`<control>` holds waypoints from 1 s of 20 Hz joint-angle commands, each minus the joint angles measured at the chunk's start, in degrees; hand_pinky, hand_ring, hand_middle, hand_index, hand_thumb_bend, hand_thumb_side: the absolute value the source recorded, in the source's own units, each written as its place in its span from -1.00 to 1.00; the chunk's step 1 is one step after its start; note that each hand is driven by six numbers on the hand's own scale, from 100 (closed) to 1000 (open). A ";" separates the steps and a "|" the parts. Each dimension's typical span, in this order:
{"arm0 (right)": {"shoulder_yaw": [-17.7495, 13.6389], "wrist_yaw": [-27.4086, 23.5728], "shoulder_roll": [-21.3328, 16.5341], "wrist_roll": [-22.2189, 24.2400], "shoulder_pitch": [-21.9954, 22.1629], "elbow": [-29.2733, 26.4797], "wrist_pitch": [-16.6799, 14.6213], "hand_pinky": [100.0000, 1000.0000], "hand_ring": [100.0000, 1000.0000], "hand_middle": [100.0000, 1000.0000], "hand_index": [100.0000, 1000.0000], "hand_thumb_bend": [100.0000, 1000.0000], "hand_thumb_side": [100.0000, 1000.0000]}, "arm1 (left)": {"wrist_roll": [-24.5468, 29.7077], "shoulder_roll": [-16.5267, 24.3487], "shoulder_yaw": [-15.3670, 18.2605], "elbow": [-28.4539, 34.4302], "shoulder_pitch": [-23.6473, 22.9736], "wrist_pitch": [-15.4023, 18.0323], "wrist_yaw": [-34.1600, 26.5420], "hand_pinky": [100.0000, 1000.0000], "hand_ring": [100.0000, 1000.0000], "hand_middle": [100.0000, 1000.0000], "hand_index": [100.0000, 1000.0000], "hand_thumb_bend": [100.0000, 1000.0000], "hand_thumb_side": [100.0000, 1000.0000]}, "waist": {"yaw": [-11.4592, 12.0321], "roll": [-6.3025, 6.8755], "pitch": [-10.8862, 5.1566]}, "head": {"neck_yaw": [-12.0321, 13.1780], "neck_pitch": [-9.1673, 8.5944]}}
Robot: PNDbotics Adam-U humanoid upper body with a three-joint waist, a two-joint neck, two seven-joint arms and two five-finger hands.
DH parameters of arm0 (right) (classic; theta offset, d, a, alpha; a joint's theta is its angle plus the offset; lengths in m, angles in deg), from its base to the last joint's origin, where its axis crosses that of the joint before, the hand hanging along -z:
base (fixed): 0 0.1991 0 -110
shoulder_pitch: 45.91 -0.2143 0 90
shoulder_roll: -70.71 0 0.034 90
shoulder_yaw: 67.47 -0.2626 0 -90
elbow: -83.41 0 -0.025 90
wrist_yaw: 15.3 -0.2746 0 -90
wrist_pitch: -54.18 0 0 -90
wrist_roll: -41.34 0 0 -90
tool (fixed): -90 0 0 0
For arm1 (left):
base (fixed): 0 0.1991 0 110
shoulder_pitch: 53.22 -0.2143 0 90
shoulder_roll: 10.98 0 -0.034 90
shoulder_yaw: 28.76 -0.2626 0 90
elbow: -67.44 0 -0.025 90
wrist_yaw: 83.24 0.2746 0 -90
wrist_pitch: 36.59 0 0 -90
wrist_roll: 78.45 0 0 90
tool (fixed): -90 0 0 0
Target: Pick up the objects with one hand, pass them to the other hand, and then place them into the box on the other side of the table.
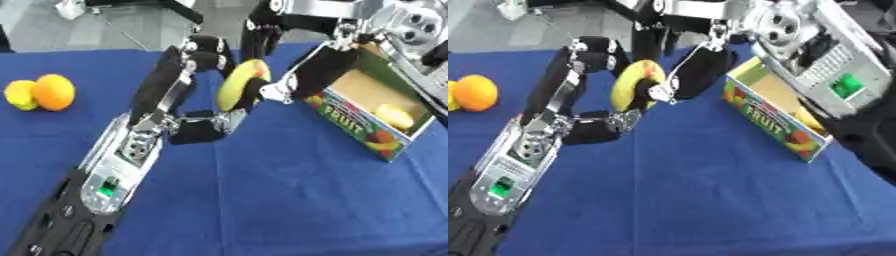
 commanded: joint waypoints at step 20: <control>-0.97 1.12 -2.00 1.77 -0.32 -0.20 -0.50 0.27 0.23 -0.20 -0.08 -0.60 -1.00 | -3.46 -0.93 0.36 -2.20 0.53 -9.47 3.78 0.52 0.31 0.27 0.47 0.82 -0.18 | -0.28 -0.48 -0.27 | 0.18 -0.38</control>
